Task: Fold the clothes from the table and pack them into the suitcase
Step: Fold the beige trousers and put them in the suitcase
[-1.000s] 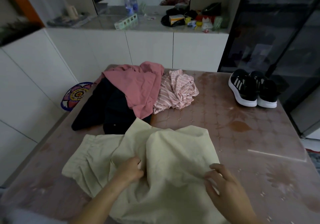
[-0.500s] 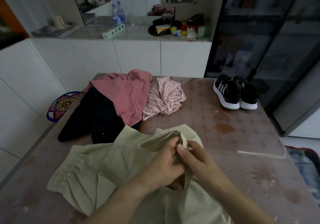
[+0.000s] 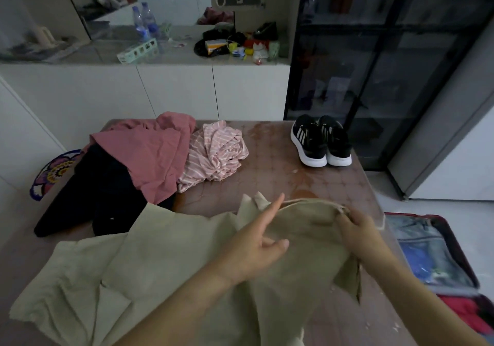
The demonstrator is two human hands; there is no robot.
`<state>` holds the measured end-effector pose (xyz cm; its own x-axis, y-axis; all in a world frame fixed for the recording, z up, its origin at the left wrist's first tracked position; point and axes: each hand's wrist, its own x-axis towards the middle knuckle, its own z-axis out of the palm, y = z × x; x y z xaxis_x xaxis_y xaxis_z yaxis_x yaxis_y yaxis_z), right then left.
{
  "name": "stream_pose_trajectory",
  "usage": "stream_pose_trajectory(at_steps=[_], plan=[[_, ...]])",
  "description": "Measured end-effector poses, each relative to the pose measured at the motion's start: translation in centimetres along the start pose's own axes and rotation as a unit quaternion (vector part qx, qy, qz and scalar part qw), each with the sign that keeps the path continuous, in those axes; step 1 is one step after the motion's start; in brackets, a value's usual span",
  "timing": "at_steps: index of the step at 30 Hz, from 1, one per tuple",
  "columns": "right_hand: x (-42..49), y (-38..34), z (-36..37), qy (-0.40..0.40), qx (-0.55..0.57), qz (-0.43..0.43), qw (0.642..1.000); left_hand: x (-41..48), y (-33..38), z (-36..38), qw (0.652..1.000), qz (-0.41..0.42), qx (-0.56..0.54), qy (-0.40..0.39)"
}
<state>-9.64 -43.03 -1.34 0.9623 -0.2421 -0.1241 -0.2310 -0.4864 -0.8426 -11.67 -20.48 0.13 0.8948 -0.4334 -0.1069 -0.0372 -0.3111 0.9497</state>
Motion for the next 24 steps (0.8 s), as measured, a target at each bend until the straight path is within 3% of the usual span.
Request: stream_pose_trajectory(at_steps=[3, 6, 9, 12, 17, 24], plan=[[2.3, 2.3, -3.6, 0.037, -0.032, -0.007, 0.999, 0.8, -0.4, 0.9, 0.999, 0.003, 0.008, 0.037], [4.9, 5.2, -7.2, 0.089, -0.047, 0.006, 0.995, 1.7, -3.5, 0.7, 0.983, -0.046, 0.143, 0.105], [7.6, 8.5, -10.8, 0.125, -0.059, 0.057, 0.989, 2.0, -8.2, 0.9, 0.930, -0.176, 0.305, 0.108], [9.5, 11.6, -13.5, 0.110, -0.131, 0.060, 0.983, 1.2, -11.4, 2.7, 0.876, -0.286, 0.385, 0.056], [11.6, 17.1, -15.7, 0.055, -0.283, 0.058, 0.956, 0.7, -13.6, 4.8, 0.835, -0.338, 0.430, 0.061], [13.0, 21.5, -14.2, -0.004, -0.292, 0.135, 0.947, 1.9, -14.1, 4.7, 0.832, -0.352, 0.417, 0.104]])
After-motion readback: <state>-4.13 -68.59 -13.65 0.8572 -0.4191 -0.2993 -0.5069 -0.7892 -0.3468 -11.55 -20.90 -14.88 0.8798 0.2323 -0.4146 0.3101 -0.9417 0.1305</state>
